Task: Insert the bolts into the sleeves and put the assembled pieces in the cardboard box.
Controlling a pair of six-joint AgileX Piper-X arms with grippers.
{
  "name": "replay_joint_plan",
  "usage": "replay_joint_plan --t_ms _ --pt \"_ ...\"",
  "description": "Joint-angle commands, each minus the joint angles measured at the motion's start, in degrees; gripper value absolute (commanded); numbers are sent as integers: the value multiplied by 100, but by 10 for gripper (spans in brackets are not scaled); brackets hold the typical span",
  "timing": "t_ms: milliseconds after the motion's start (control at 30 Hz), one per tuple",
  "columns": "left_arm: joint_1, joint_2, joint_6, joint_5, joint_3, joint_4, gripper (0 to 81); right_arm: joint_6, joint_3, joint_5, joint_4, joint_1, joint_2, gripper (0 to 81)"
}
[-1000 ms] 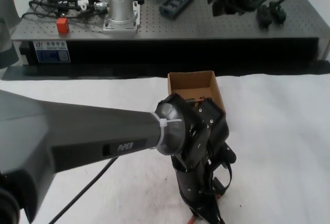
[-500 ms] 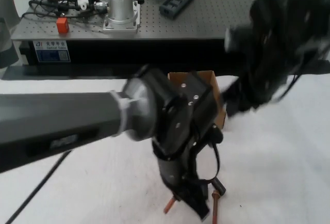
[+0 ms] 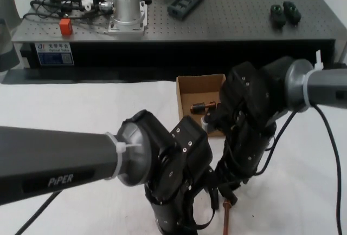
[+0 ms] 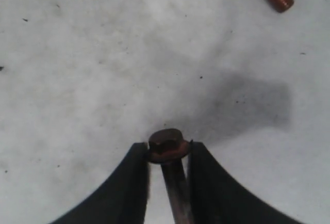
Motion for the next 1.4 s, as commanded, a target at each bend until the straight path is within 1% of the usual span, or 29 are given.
replay_joint_plan --t_ms 0,33,100,233,367,567,633,733,833,1133,1200,1233,1267,1300,1367 --pt "21 -24 -71 39 3 -29 309 -59 22 31 -52 14 10 282" --pt "21 -24 -98 44 14 -27 349 -93 55 70 -52 14 10 282" --pt "21 -24 -217 53 20 -28 375 -144 161 101 -70 14 10 282" --pt "21 -24 -341 240 37 37 352 -142 382 103 -239 14 10 282" --pt "21 -24 -340 245 37 283 322 -142 470 362 -256 14 10 282" --pt "21 -24 -340 253 71 383 319 -142 470 454 -318 14 10 281" --pt "21 -24 -340 253 142 261 319 -142 470 454 -397 14 10 264" --pt "21 -24 -354 444 296 39 319 -162 470 454 -476 14 10 201" --pt "21 -24 -382 512 461 -202 319 -162 470 454 -558 2 10 166" --pt "21 -24 -465 512 546 -656 316 -162 470 454 -759 0 10 167" --pt "21 -24 -465 512 546 -669 279 -162 470 454 -780 0 10 167" --pt "21 -24 -481 512 546 -668 249 -162 470 454 -782 0 10 163" --pt "21 -24 -513 512 546 -682 200 -162 470 442 -812 0 10 151" --pt "21 -24 -515 512 546 -681 140 -162 470 431 -836 0 10 120" --pt "21 -24 -514 512 546 -681 6 -162 470 345 -922 0 10 7"
